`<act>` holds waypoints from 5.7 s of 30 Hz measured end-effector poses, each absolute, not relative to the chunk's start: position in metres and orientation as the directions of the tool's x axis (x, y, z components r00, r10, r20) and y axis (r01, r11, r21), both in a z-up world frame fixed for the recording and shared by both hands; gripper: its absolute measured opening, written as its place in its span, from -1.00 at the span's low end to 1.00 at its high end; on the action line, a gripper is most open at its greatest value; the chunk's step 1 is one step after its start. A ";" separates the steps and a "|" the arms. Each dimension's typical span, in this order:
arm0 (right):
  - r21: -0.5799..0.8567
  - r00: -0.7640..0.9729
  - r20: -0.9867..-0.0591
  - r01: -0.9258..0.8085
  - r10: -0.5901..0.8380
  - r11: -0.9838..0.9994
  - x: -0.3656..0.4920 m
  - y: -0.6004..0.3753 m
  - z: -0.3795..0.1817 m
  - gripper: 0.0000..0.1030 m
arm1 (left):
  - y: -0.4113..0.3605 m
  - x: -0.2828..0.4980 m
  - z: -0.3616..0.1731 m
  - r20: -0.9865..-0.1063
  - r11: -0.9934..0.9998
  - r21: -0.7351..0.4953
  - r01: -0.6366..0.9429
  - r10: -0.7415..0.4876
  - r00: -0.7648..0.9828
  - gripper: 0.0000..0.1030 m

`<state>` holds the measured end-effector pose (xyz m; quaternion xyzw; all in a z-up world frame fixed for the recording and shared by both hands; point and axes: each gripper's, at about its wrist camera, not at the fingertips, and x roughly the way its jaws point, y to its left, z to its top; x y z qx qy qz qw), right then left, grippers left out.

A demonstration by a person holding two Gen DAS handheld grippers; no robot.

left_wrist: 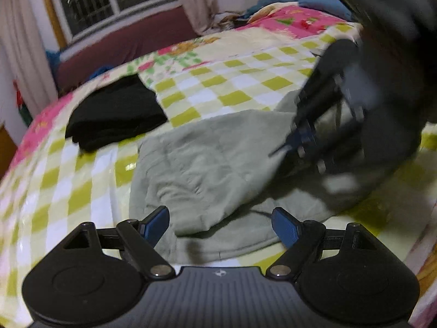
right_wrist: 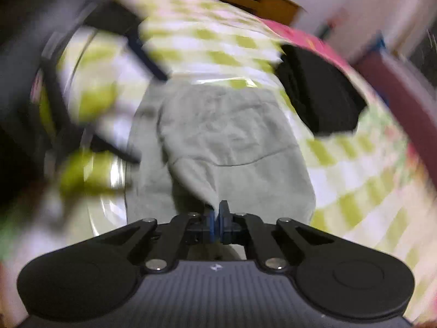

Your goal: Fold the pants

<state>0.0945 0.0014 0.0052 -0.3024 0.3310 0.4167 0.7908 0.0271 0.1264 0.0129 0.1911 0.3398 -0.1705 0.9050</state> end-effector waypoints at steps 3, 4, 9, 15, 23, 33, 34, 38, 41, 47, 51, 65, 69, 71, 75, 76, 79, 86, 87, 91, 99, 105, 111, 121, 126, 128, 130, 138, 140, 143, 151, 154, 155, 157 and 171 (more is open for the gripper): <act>-0.058 0.398 -0.758 -0.830 0.517 0.554 0.108 -0.008 0.029 -0.94 | 0.115 0.029 0.008 -0.642 0.843 0.306 0.442 -0.160 0.750 0.84; -0.024 0.388 -0.756 -0.820 0.526 0.571 0.111 -0.011 0.034 -0.94 | 0.110 0.032 0.006 -0.631 0.837 0.327 0.439 -0.152 0.761 0.84; 0.084 0.363 -0.749 -0.778 0.555 0.622 0.124 -0.020 0.049 -0.94 | 0.096 0.054 -0.003 -0.559 0.800 0.479 0.362 -0.040 0.829 0.25; -0.033 0.389 -0.757 -0.825 0.525 0.564 0.104 -0.014 0.044 -0.82 | 0.123 0.086 0.009 -0.570 0.858 0.426 0.286 0.009 0.822 -0.36; -0.302 0.521 -0.768 -0.807 0.373 0.508 0.092 -0.038 0.012 -0.15 | 0.141 0.083 0.014 -0.585 0.910 0.330 0.252 -0.012 0.811 -0.39; -0.485 0.625 -0.750 -0.742 0.217 0.463 0.109 -0.083 0.008 -0.05 | 0.155 0.089 0.032 -0.590 0.945 0.244 0.217 -0.033 0.807 -0.39; -0.503 0.634 -0.745 -0.738 0.208 0.449 0.111 -0.085 0.008 -0.05 | 0.155 0.087 0.033 -0.591 0.945 0.244 0.216 -0.032 0.806 -0.38; -0.513 0.642 -0.743 -0.728 0.190 0.454 0.123 -0.093 0.011 -0.05 | 0.163 0.089 0.032 -0.618 0.960 0.195 0.203 -0.040 0.785 -0.38; -0.480 0.640 -0.737 -0.722 0.217 0.499 0.127 -0.099 0.021 -0.05 | 0.167 0.095 0.028 -0.638 0.966 0.169 0.196 -0.045 0.769 -0.39; -0.563 0.658 -0.726 -0.737 0.203 0.374 0.139 -0.086 0.009 -0.06 | 0.168 0.099 0.022 -0.663 0.967 0.158 0.199 -0.046 0.748 -0.38; -0.588 0.641 -0.749 -0.760 0.170 0.276 0.159 -0.078 -0.010 -0.15 | 0.167 0.097 0.021 -0.666 0.965 0.163 0.205 -0.046 0.745 -0.38; -0.507 0.768 -0.625 -0.533 0.136 0.678 0.125 -0.115 0.118 -0.99 | 0.164 0.099 0.047 -0.526 0.951 0.258 0.170 -0.009 0.851 -0.38; -0.411 0.697 -0.694 -0.591 0.182 0.695 0.056 -0.103 0.085 -0.98 | 0.174 0.073 0.025 -0.511 0.939 0.322 0.122 0.064 0.857 -0.36; -0.327 0.603 -0.777 -0.630 0.179 0.704 0.044 -0.091 0.034 -0.98 | 0.182 0.074 -0.003 -0.584 0.943 0.312 0.119 0.091 0.807 -0.36; -0.304 0.537 -0.833 -0.645 0.133 0.701 0.032 -0.070 -0.023 -0.98 | 0.189 0.064 -0.026 -0.622 0.931 0.346 0.118 0.134 0.772 -0.36; -0.309 0.540 -0.831 -0.650 0.136 0.694 0.029 -0.067 -0.021 -0.97 | 0.191 0.062 -0.023 -0.613 0.931 0.346 0.113 0.134 0.779 -0.36; -0.315 0.549 -0.823 -0.653 0.144 0.689 0.030 -0.065 -0.009 -0.97 | 0.197 0.067 -0.017 -0.589 0.938 0.336 0.081 0.142 0.795 -0.35; -0.323 0.535 -0.838 -0.646 0.107 0.691 0.026 -0.059 -0.022 -0.90 | 0.193 0.068 -0.027 -0.536 0.887 0.452 0.089 0.191 0.823 -0.24; -0.329 0.535 -0.839 -0.647 0.101 0.688 0.026 -0.058 -0.024 -0.85 | 0.194 0.066 -0.031 -0.540 0.878 0.469 0.093 0.201 0.817 -0.20; -0.343 0.548 -0.831 -0.643 0.099 0.685 0.022 -0.058 -0.026 -0.85 | 0.206 0.054 -0.040 -0.538 0.849 0.524 0.070 0.266 0.800 -0.14; -0.388 0.576 -0.816 -0.614 0.054 0.687 0.015 -0.078 -0.019 -0.16 | 0.229 0.038 -0.021 -0.524 0.849 0.528 -0.021 0.345 0.778 -0.12; -0.330 0.555 -0.831 -0.558 0.046 0.761 0.013 -0.106 -0.003 -0.15 | 0.180 0.032 0.005 -0.529 0.910 0.406 0.090 0.153 0.835 -0.07; -0.222 0.577 -0.816 -0.375 0.040 0.900 0.040 -0.150 0.024 -0.11 | 0.091 0.041 -0.003 -0.570 0.899 0.286 0.332 -0.119 0.813 -0.05; -0.027 0.626 -0.779 0.033 -0.041 0.999 0.206 -0.194 0.014 0.10 | -0.005 0.050 -0.006 -0.626 0.803 0.176 0.570 -0.355 0.694 0.01; -0.128 0.594 -0.772 0.198 -0.223 0.972 0.275 -0.203 -0.018 0.08 | -0.032 0.057 -0.013 -0.646 0.784 0.137 0.606 -0.393 0.654 0.01; -0.131 0.585 -0.772 0.235 -0.248 0.963 0.288 -0.215 -0.028 0.06 | -0.039 0.053 -0.018 -0.654 0.767 0.137 0.627 -0.405 0.639 0.01; -0.061 0.585 -0.781 0.276 -0.218 0.959 0.290 -0.234 -0.028 -0.22 | -0.047 0.048 -0.021 -0.662 0.750 0.147 0.644 -0.409 0.628 0.01; 0.248 0.678 -0.734 0.298 -0.022 0.922 0.227 -0.318 0.018 -0.96 | -0.064 0.050 -0.022 -0.668 0.744 0.164 0.647 -0.399 0.628 0.01; 0.324 0.724 -0.690 0.308 0.001 0.894 0.191 -0.344 0.038 -0.96 | -0.071 0.048 -0.019 -0.662 0.742 0.167 0.649 -0.404 0.631 0.01; 0.415 0.773 -0.634 0.334 0.006 0.846 0.132 -0.382 0.057 -0.96 | -0.084 0.046 -0.018 -0.662 0.728 0.178 0.662 -0.410 0.628 0.01; 0.505 0.741 -0.670 0.490 -0.034 0.711 0.033 -0.449 0.003 -0.92 | -0.130 0.026 -0.023 -0.679 0.645 0.252 0.721 -0.413 0.607 0.01; 0.601 0.765 -0.643 0.494 0.013 0.628 0.024 -0.464 -0.018 -0.80 | -0.141 0.019 -0.024 -0.688 0.616 0.286 0.734 -0.402 0.605 0.01; 0.623 0.777 -0.629 0.488 0.020 0.611 0.024 -0.468 -0.022 -0.79 | -0.143 0.018 -0.024 -0.690 0.609 0.293 0.737 -0.399 0.604 0.01; 0.645 0.792 -0.610 0.482 0.020 0.593 0.028 -0.473 -0.026 -0.77 | -0.148 0.017 -0.024 -0.693 0.600 0.306 0.739 -0.392 0.605 0.01; 0.654 0.877 -0.481 0.378 -0.026 0.655 0.028 -0.487 0.013 -0.93 | -0.165 0.020 -0.019 -0.686 0.585 0.319 0.745 -0.400 0.608 0.02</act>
